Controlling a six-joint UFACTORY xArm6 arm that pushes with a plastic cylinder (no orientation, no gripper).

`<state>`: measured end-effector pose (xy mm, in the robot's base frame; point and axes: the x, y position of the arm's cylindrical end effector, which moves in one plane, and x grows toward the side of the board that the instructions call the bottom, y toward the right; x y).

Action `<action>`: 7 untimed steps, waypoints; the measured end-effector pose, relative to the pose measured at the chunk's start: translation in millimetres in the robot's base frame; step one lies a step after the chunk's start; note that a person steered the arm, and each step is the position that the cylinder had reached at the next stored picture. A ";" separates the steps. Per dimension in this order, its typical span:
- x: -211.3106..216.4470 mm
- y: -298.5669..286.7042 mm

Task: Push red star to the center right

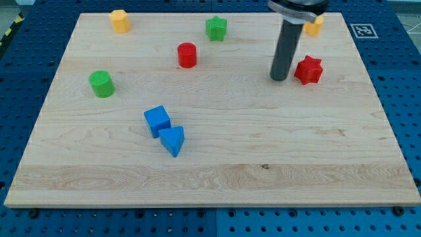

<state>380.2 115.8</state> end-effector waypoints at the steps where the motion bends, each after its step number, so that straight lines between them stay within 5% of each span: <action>1: -16.8 2.6; 4: 28.9 91.6; 7: 36.0 103.7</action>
<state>416.2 219.6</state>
